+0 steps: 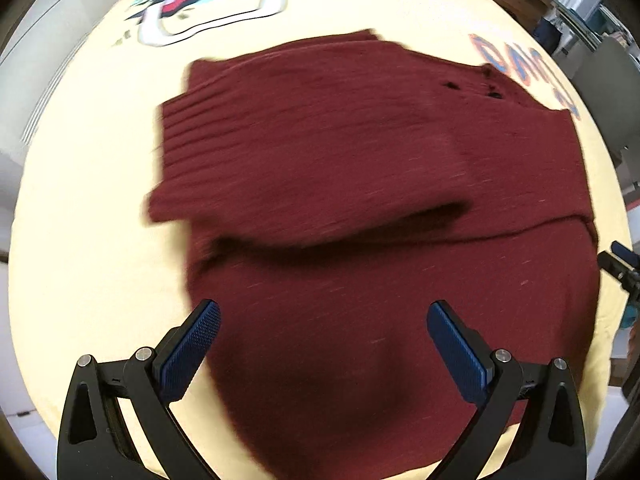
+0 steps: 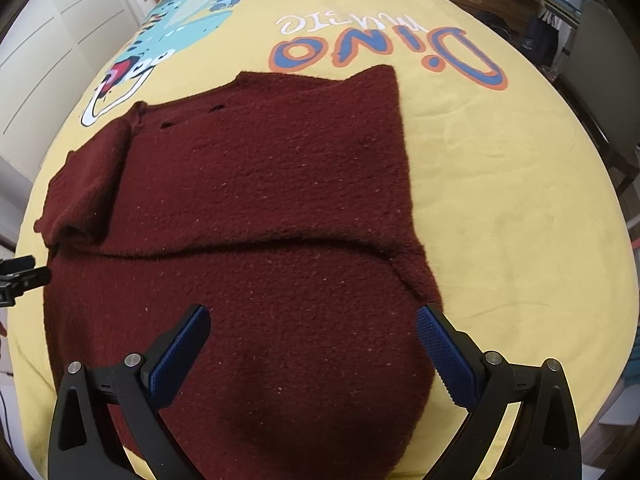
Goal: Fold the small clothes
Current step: 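Fold the side edge inward over the body with the left tool and release, then grasp the folded side edge with the left tool and hold it down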
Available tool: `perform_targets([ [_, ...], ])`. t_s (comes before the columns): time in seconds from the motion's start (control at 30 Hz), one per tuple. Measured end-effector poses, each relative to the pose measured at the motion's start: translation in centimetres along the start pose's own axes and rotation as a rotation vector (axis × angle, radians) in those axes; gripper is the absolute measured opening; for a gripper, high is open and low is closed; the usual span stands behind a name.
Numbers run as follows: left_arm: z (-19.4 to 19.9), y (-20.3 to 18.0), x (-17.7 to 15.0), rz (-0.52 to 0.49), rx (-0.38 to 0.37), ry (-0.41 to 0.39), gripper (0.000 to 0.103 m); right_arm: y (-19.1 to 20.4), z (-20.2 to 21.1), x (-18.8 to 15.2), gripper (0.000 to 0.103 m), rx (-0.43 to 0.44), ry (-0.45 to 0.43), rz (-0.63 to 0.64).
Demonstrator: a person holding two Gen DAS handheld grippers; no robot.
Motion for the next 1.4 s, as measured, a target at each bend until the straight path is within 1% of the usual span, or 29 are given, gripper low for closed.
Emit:
perform_targets([
  [0.1,0.0,2.7,-0.9,0.023,0.017,0.0,0.102,0.9,-0.4,0.1,0.102,0.004,0.006,0.011],
  [0.2,-0.6,4.5,-1.3,0.038,0.033,-0.008,0.102,2.4,-0.7,0.3,0.102,0.014,0.012,0.037],
  [0.3,-1.4,5.5,-0.9,0.054,0.028,-0.034,0.102,4.4,-0.9,0.8,0.102,0.03,0.012,0.083],
  [0.43,-2.9,6.4,-0.2,0.088,0.002,-0.043,0.1,7.3,-0.7,1.8,0.102,0.06,-0.001,0.134],
  [0.53,-3.7,6.5,0.6,0.082,0.002,-0.065,0.094,9.3,-0.7,2.3,0.102,0.076,-0.009,0.174],
  [0.57,-4.0,6.5,0.7,0.086,-0.004,-0.067,0.087,9.7,-0.8,2.5,0.102,0.077,-0.008,0.182],
  [0.6,-4.2,6.6,0.8,0.095,-0.012,-0.066,0.077,10.2,-0.8,2.6,0.102,0.08,-0.008,0.193],
  [0.7,-5.0,6.8,1.2,0.118,-0.033,-0.058,0.057,12.1,-1.1,3.0,0.102,0.095,-0.01,0.24],
  [0.73,-5.2,6.8,1.3,0.116,-0.041,-0.064,0.053,12.6,-1.2,3.1,0.102,0.1,-0.01,0.254],
  [0.77,-5.2,6.8,1.4,0.113,-0.054,-0.067,0.043,13.4,-1.2,3.3,0.102,0.107,-0.011,0.275],
  [0.8,-5.2,6.8,1.4,0.11,-0.062,-0.067,0.03,14.3,-1.3,3.5,0.102,0.118,-0.013,0.299],
  [0.83,-5.3,6.8,1.5,0.105,-0.07,-0.065,0.024,15.0,-1.4,3.6,0.102,0.125,-0.015,0.316],
  [0.9,-5.4,6.9,1.7,0.108,-0.082,-0.061,0.018,16.6,-1.6,4.1,0.102,0.14,-0.022,0.359],
  [1.0,-5.6,7.3,1.9,0.127,-0.099,-0.059,0.016,19.4,-2.0,5.0,0.102,0.175,-0.03,0.423],
  [1.1,-6.0,7.6,1.9,0.118,-0.112,-0.043,0.016,22.4,-2.6,5.5,0.102,0.194,-0.028,0.518],
  [1.17,-6.1,8.0,2.1,0.147,-0.125,-0.028,0.016,24.7,-3.1,5.4,0.102,0.215,-0.019,0.602],
  [1.23,-6.3,8.1,2.3,0.165,-0.13,-0.013,0.016,26.4,-3.5,5.1,0.102,0.24,-0.01,0.66],
  [1.27,-6.3,8.7,2.5,0.159,-0.128,-0.011,0.016,27.3,-3.8,4.9,0.102,0.253,-0.003,0.689],
  [1.33,-6.1,8.4,2.6,0.142,-0.119,-0.009,0.016,28.9,-4.7,4.4,0.102,0.269,0.011,0.744],
  [1.4,-6.4,8.5,2.8,0.139,-0.116,-0.006,0.016,29.9,-5.6,4.1,0.102,0.278,0.022,0.763],
])
Point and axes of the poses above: each gripper's, at about its wrist camera, not at the fingertips, and z roughly against the way its jaws point, y to its left, x to its top, the point moved 3 cm from there along -z, roughly the way its jaws point, and after that the axes turned 13 degrees about -y, right-handed, at the moved point
